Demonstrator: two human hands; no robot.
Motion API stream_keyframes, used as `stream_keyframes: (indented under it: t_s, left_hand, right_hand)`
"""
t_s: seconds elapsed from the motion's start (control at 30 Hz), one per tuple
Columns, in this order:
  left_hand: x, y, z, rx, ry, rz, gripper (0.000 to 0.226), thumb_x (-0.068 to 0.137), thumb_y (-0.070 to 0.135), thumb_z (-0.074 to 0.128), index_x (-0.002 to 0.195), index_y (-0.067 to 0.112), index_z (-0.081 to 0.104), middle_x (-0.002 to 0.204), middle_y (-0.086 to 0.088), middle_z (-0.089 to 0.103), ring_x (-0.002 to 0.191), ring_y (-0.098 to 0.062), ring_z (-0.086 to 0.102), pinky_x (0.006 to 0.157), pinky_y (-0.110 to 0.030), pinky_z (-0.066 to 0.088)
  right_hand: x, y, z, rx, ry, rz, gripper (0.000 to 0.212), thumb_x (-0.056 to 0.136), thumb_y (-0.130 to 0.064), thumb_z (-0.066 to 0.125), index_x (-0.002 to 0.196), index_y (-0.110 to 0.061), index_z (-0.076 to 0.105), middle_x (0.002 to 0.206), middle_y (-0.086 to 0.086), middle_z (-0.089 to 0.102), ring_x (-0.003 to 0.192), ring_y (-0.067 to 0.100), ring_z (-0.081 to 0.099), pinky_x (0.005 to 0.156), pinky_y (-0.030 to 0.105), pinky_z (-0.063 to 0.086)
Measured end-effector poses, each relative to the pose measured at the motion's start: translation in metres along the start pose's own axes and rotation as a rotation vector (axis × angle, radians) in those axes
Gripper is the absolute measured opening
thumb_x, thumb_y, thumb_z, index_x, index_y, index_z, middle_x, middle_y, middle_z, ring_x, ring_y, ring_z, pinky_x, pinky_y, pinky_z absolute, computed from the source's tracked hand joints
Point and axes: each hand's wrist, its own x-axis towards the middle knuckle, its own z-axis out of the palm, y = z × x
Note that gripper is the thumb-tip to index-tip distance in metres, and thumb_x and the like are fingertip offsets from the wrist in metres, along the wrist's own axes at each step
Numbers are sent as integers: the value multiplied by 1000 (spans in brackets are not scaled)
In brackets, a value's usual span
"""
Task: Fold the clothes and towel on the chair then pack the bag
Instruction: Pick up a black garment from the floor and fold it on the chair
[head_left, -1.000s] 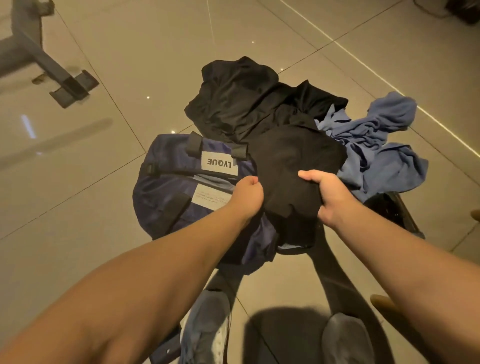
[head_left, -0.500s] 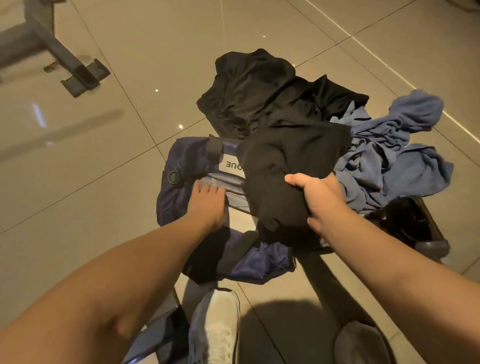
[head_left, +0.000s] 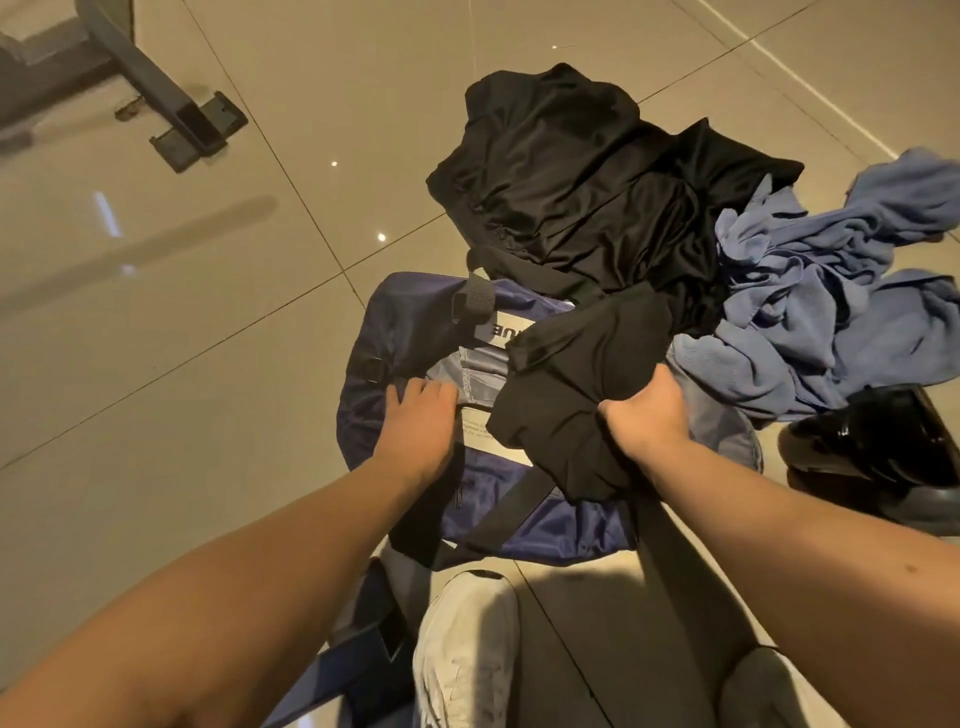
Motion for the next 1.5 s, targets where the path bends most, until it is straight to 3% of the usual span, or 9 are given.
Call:
stream_keyframes:
  t_s: [0.23, 0.33, 0.5, 0.57, 0.7, 0.9, 1.03, 1.27, 1.5]
  left_hand:
    - [-17, 26, -16, -534, 261, 73, 15, 103, 22, 55, 101, 25, 40, 102, 1, 44, 92, -16, 39, 85, -30, 38]
    - [-31, 37, -20, -491, 230, 139, 21, 100, 27, 58, 96, 27, 37, 101, 4, 43, 94, -16, 43, 83, -28, 37]
    - [-42, 41, -26, -181, 244, 228, 35, 105, 49, 37, 90, 31, 62, 91, 4, 66, 89, -14, 54, 111, -36, 37]
    - [-35, 38, -37, -149, 272, 78, 39, 108, 48, 33, 87, 29, 59, 85, 1, 67, 77, -18, 56, 93, -35, 44]
    - [-10, 24, -46, -209, 225, -122, 21, 101, 30, 57, 118, 21, 48, 116, -4, 59, 91, -30, 66, 67, -35, 40]
    - [13, 20, -35, 102, 172, 49, 54, 93, 36, 71, 137, 16, 48, 132, -11, 49, 116, -29, 53, 92, -37, 45]
    - [11, 19, -28, 2, 35, 355, 24, 101, 34, 48, 110, 22, 67, 108, -6, 66, 102, -25, 58, 82, -36, 34]
    - [-12, 9, -29, -214, 146, 567, 39, 89, 39, 35, 73, 22, 66, 72, 7, 61, 77, -14, 48, 74, -35, 28]
    - [-23, -6, -32, -230, 202, 366, 33, 93, 34, 40, 91, 22, 71, 84, 1, 70, 78, -21, 59, 82, -40, 45]
  right_hand:
    - [35, -46, -40, -67, 134, -169, 42, 81, -7, 69, 119, -9, 53, 114, 13, 61, 99, 32, 57, 79, 34, 42]
    - [46, -64, -59, -99, 142, -245, 49, 81, -4, 69, 127, -10, 52, 124, 14, 61, 111, 35, 58, 85, 33, 45]
    - [53, -61, -75, -197, 121, -281, 52, 84, -2, 63, 133, -12, 48, 124, 16, 59, 111, 39, 56, 85, 40, 47]
    - [50, -52, -74, -243, 94, -258, 46, 85, -2, 63, 127, -10, 47, 114, 15, 56, 104, 38, 55, 78, 39, 43]
    - [38, -39, -67, -292, 59, -193, 40, 83, -6, 67, 118, -10, 48, 104, 11, 55, 94, 35, 55, 77, 42, 46]
    - [18, -73, -75, -227, 125, -240, 37, 84, -4, 66, 115, -8, 47, 101, 6, 49, 88, 26, 45, 75, 34, 37]
    - [3, -108, -67, -89, 187, -361, 35, 80, -5, 68, 110, -7, 49, 94, 0, 50, 87, 24, 49, 72, 30, 39]
    - [-11, -114, 14, 269, 144, -446, 40, 75, -1, 72, 112, -8, 57, 102, -2, 62, 93, 17, 58, 68, 2, 37]
    - [-29, -50, 57, 258, 6, -246, 55, 79, -5, 78, 129, -10, 55, 120, 0, 63, 109, 19, 59, 83, 17, 39]
